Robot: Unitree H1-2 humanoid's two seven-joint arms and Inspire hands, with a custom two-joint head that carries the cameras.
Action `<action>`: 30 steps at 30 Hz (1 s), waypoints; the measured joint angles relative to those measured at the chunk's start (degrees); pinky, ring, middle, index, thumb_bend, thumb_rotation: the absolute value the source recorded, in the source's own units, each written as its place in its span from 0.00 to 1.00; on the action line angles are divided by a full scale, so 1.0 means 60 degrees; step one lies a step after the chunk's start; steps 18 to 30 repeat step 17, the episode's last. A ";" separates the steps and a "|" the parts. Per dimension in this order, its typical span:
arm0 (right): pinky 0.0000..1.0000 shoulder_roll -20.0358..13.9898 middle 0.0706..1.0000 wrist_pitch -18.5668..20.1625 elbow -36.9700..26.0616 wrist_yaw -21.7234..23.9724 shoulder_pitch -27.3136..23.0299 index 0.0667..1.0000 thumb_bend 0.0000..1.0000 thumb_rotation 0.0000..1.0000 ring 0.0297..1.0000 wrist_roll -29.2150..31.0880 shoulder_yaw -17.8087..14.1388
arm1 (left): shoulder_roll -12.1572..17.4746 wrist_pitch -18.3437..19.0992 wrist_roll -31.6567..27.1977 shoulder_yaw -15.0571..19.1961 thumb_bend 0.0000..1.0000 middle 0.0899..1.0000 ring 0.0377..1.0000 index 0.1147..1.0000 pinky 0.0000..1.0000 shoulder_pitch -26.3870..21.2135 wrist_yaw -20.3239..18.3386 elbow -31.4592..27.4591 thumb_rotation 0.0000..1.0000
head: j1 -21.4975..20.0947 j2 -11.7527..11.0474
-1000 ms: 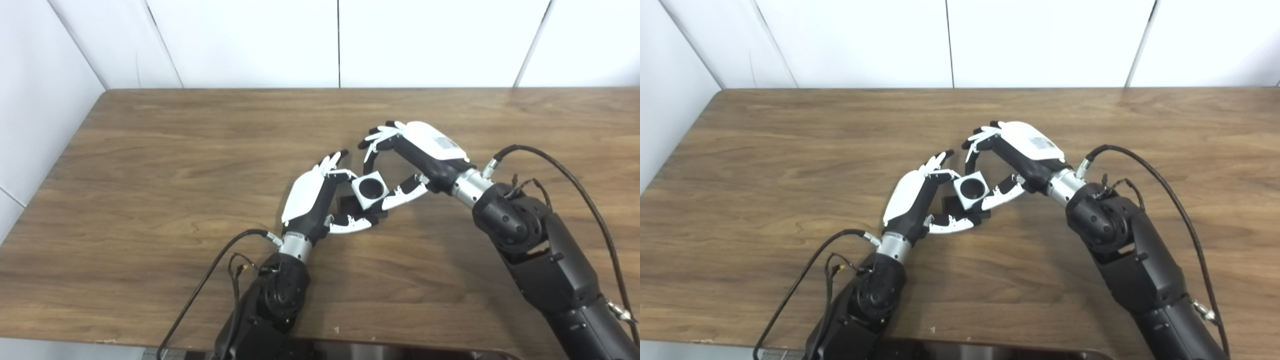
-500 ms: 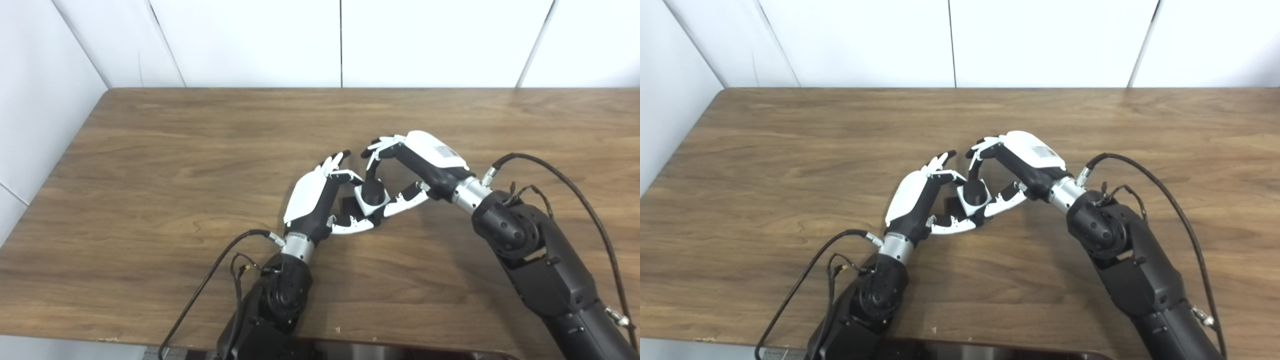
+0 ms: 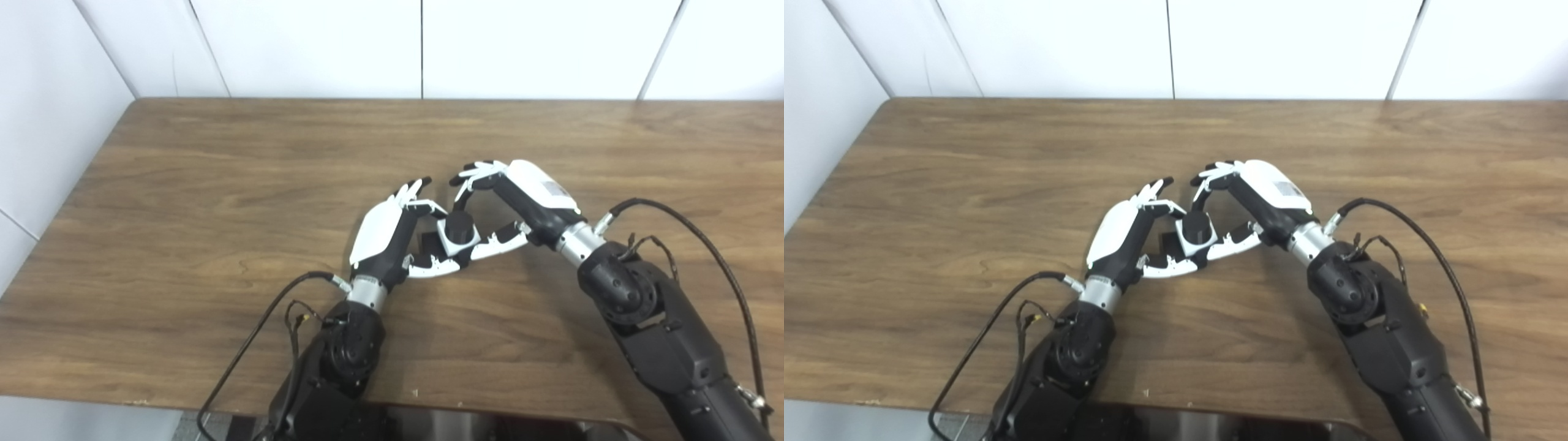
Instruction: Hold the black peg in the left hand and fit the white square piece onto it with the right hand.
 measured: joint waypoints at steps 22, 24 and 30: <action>0.95 -0.0317 0.93 0.1829 -0.0997 0.0103 0.1025 0.95 0.95 0.43 0.97 -0.0969 -0.0423 | -0.0085 0.0040 0.0015 -0.0035 0.52 0.96 1.00 0.42 1.00 0.0087 0.0103 -0.0059 0.08 | -0.0161 0.0029; 0.95 -0.0317 0.93 0.1829 -0.0997 0.0103 0.1025 0.95 0.95 0.43 0.97 -0.0969 -0.0423 | -0.0085 0.0040 0.0015 -0.0035 0.52 0.96 1.00 0.42 1.00 0.0087 0.0103 -0.0059 0.08 | -0.0161 0.0029; 0.95 -0.0317 0.93 0.1829 -0.0997 0.0103 0.1025 0.95 0.95 0.43 0.97 -0.0969 -0.0423 | -0.0085 0.0040 0.0015 -0.0035 0.52 0.96 1.00 0.42 1.00 0.0087 0.0103 -0.0059 0.08 | -0.0161 0.0029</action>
